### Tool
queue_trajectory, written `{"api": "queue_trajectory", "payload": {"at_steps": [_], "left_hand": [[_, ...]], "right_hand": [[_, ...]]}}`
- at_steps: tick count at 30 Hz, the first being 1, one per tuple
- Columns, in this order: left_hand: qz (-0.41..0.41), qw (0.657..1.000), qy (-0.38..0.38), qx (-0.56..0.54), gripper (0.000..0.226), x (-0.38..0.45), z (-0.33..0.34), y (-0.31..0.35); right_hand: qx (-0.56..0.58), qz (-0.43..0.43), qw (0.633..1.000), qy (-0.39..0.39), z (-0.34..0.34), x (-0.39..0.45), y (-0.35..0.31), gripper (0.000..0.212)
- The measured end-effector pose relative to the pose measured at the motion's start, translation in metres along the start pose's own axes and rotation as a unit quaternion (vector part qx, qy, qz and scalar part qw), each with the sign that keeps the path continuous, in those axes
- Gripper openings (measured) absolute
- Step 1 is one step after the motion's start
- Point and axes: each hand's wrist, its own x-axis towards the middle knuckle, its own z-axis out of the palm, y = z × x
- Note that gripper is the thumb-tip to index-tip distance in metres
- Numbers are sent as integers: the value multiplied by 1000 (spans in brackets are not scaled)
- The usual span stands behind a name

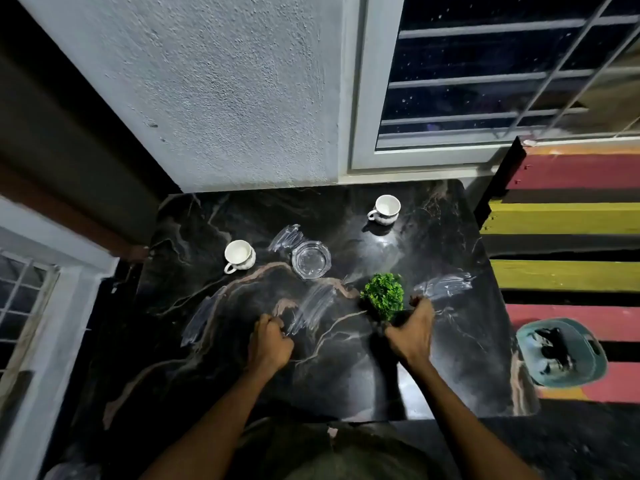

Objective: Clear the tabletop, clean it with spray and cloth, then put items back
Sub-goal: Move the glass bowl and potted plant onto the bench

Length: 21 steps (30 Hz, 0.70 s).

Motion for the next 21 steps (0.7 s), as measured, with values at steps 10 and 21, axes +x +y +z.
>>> {"api": "queue_trajectory", "payload": {"at_steps": [10,21], "left_hand": [[-56,988,16,-142,43,7,7,30],[-124,953,75,-266,30,85,-13,84]], "right_hand": [[20,-36,993,-110,20,38,-9,97],[21,-20,994,-109,34,51,-15,59]]}}
